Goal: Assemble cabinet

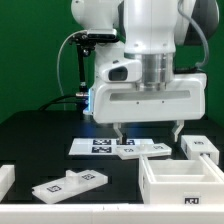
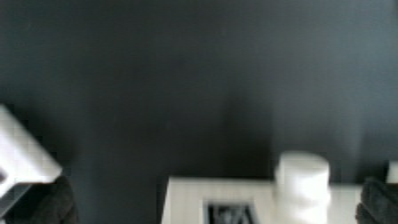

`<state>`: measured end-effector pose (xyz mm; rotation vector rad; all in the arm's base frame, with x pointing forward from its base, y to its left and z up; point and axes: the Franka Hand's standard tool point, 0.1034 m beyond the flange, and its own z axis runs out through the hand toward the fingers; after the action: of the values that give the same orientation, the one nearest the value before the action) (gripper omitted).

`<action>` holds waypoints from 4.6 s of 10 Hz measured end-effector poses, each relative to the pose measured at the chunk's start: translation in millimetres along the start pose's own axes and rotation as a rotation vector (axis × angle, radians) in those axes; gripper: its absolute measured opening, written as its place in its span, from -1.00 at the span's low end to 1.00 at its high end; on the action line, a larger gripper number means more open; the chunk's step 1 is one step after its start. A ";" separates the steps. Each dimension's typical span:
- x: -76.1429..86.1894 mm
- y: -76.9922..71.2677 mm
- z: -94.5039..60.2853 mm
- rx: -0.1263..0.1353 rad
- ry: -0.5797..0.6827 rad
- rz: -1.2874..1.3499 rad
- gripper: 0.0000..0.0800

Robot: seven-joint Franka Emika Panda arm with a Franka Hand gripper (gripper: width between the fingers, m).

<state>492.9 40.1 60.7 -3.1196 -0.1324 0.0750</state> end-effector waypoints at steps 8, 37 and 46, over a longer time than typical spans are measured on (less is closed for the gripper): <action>-63.4 -5.0 23.3 0.002 -0.064 -0.077 0.99; -77.8 -7.7 -0.3 -0.011 0.065 -0.243 -0.84; -70.9 -19.4 18.7 -0.018 0.006 -0.545 -0.84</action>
Offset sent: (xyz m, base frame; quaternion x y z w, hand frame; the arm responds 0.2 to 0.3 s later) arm 0.0000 0.0000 0.0000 0.0000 0.0000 0.0000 1.0000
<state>419.7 53.7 45.7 -2.9743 -0.9695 0.0541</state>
